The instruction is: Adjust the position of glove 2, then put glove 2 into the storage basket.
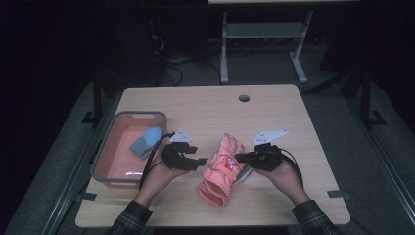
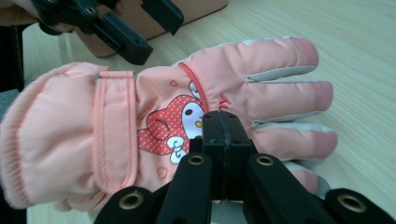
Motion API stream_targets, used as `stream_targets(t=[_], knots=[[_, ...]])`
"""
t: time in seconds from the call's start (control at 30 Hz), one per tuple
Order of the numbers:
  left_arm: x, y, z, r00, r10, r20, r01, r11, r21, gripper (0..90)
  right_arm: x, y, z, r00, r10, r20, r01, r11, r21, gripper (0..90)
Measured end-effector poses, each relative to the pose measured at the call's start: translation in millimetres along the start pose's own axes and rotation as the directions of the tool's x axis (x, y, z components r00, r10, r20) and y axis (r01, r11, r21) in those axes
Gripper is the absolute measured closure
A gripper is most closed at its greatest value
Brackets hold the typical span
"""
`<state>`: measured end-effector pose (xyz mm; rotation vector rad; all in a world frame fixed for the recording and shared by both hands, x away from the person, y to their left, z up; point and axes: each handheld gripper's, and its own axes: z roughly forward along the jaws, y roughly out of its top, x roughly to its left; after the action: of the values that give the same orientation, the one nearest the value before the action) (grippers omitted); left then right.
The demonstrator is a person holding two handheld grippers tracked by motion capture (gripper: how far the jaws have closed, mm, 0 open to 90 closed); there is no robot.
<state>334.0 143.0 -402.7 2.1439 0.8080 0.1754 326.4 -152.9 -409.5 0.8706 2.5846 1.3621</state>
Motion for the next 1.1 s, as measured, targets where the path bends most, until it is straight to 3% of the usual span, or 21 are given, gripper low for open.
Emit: stream_targets(t=[0.13, 0.53, 0.7, 0.93, 1.1], knots=[[-0.7, 4.1, -4.5, 1.0000, 0.006, 0.001, -0.006, 0.9998, -0.020, 33.5, -0.7, -1.1, 10.0, 1.0000, -0.005, 0.000, 0.005, 1.000, 0.027, 90.0], [-7.3, 18.5, -0.5, 0.9970, 0.027, 0.072, -0.025, 0.9992, -0.030, 19.6, -1.5, -12.3, 34.8, 1.0000, -0.001, 0.009, 0.000, 0.992, 0.129, 90.0], [-11.7, 25.7, 15.0, 0.9939, 0.037, 0.104, -0.037, 0.9993, 0.001, 16.7, 1.8, -14.1, 40.5, 0.9994, -0.016, 0.031, 0.011, 0.988, 0.156, 90.0], [-16.6, 32.1, 40.3, 0.9910, 0.044, 0.126, -0.050, 0.9978, 0.044, 14.6, -1.2, -17.8, 42.4, 0.9998, -0.004, 0.018, 0.001, 0.989, 0.150, 90.0], [-15.0, 25.7, 60.5, 0.9900, 0.010, 0.140, -0.024, 0.9954, 0.093, 13.4, -0.5, -18.6, 41.7, 0.9997, -0.011, 0.021, 0.008, 0.989, 0.148, 90.0]])
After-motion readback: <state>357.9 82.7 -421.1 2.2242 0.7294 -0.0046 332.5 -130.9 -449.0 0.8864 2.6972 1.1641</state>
